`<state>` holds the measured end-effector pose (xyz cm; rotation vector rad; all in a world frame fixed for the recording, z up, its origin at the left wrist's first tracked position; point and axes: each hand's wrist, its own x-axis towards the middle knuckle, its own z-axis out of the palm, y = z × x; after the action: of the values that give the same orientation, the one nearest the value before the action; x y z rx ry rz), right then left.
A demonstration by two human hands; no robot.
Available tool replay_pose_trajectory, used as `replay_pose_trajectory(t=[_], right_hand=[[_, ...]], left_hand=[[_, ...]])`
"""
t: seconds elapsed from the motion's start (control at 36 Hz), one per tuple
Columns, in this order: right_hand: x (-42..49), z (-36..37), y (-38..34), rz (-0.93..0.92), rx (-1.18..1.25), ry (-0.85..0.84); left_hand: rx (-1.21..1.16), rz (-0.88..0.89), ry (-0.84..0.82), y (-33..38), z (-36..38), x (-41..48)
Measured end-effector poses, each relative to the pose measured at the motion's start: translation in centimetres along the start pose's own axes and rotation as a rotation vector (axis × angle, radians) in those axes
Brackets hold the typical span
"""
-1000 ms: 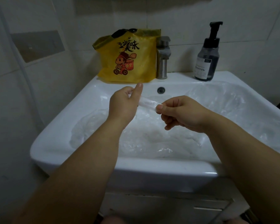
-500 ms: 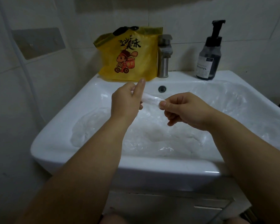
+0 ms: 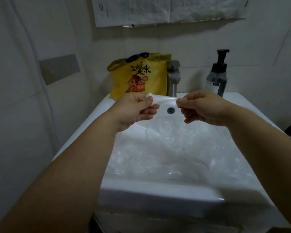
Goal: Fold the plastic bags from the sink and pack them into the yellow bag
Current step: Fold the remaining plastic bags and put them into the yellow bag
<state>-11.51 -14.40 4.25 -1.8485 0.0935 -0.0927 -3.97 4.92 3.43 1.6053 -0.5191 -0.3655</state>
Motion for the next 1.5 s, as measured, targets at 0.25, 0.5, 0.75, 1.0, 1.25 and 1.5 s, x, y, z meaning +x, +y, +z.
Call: replay_pose_trajectory(t=[0.25, 0.5, 0.75, 1.0, 1.25, 1.5], right_hand=[[4.0, 0.2, -3.1, -0.121, -0.052, 0.060], [10.4, 0.3, -6.7, -0.310, 0.024, 0.346], [15.6, 0.4, -7.3, -0.370, -0.078, 0.360], [19.8, -0.1, -7.3, -0.420, -0.143, 0.349], [21.2, -0.3, -6.1, -0.394, -0.167, 0.350], [19.2, -0.2, -6.3, -0.377, -0.166, 0.395]], left_hand=[[0.000, 0.133, 0.339, 2.7, -1.8, 2.9], [0.067, 0.269, 0.598, 6.2, -4.7, 7.9], [0.203, 0.264, 0.674, 7.7, -7.9, 14.2], [0.703, 0.160, 0.598, 7.4, -9.3, 19.2], [1.113, -0.143, 0.238, 7.9, -8.1, 20.6], [0.693, 0.221, 0.567, 7.9, -8.5, 18.9]])
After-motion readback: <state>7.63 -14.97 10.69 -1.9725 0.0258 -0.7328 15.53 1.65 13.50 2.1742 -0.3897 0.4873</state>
